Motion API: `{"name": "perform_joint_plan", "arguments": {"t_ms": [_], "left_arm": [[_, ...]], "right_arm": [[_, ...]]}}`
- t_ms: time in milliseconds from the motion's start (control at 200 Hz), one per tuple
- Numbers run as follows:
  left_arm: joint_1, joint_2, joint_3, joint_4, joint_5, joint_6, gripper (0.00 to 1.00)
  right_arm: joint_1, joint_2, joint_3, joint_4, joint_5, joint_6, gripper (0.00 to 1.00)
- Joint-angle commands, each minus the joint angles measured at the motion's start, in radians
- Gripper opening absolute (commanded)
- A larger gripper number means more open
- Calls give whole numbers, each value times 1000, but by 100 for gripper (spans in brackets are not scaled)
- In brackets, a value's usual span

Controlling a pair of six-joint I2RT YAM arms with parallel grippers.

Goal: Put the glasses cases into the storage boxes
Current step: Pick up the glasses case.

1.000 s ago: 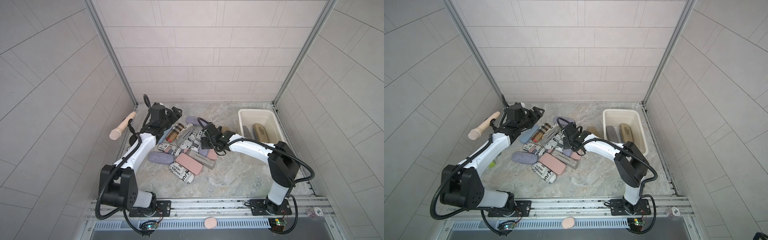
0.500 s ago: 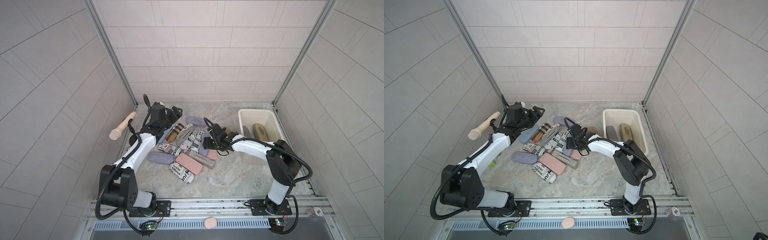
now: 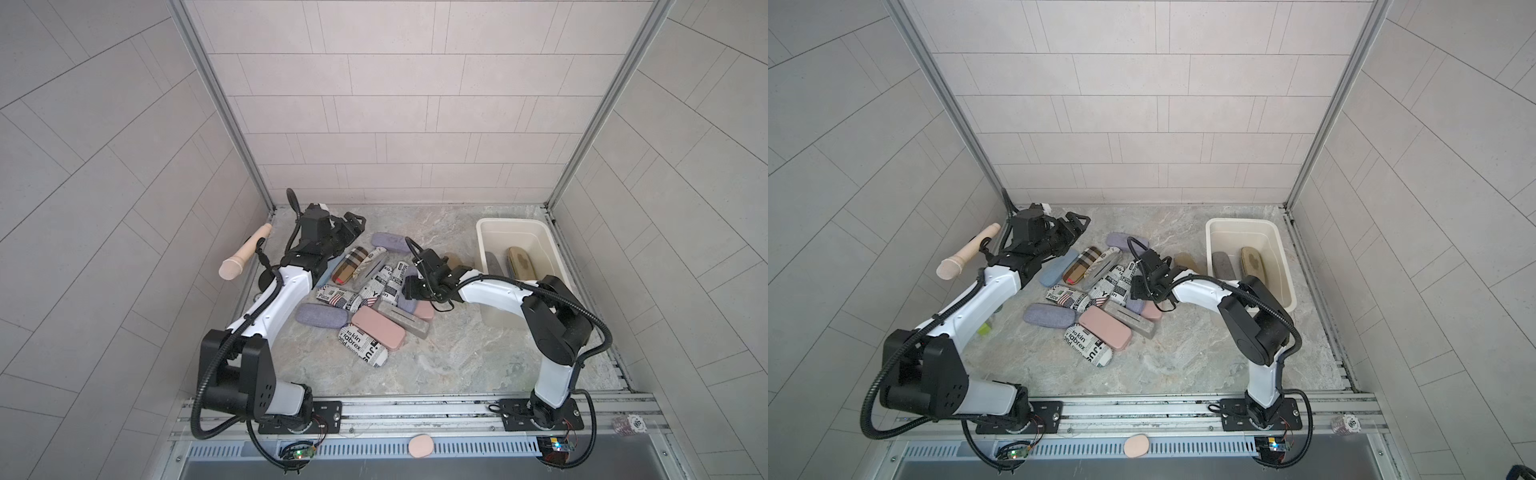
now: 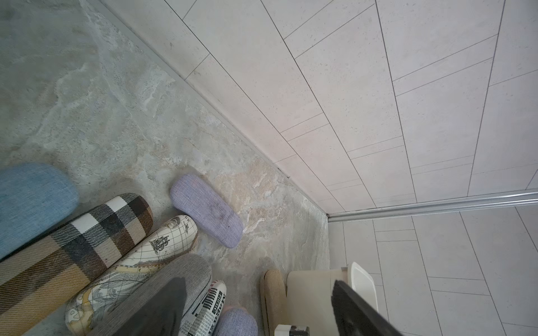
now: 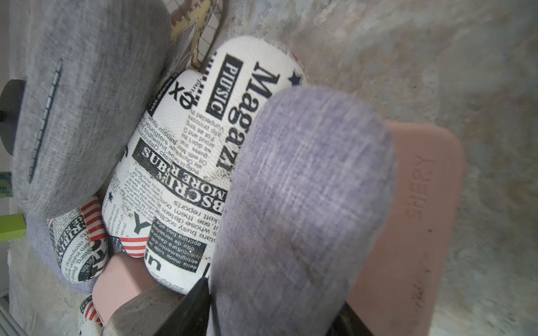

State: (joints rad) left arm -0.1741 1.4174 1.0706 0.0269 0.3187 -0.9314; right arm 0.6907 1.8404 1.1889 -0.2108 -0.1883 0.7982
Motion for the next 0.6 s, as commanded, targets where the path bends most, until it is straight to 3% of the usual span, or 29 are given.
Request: {"name": "perform_joint_plan", "arguments": {"t_ms": [0, 325, 595], "left_arm": [[3, 3, -11, 37, 10, -15, 86], [3, 1, -11, 37, 13, -11, 86], [3, -1, -2, 30, 19, -2, 86]], "right_arm": [[-6, 4, 0, 21, 3, 22, 58], [-6, -42, -9, 20, 11, 4, 41], [-5, -91, -5, -3, 28, -14, 37]]}}
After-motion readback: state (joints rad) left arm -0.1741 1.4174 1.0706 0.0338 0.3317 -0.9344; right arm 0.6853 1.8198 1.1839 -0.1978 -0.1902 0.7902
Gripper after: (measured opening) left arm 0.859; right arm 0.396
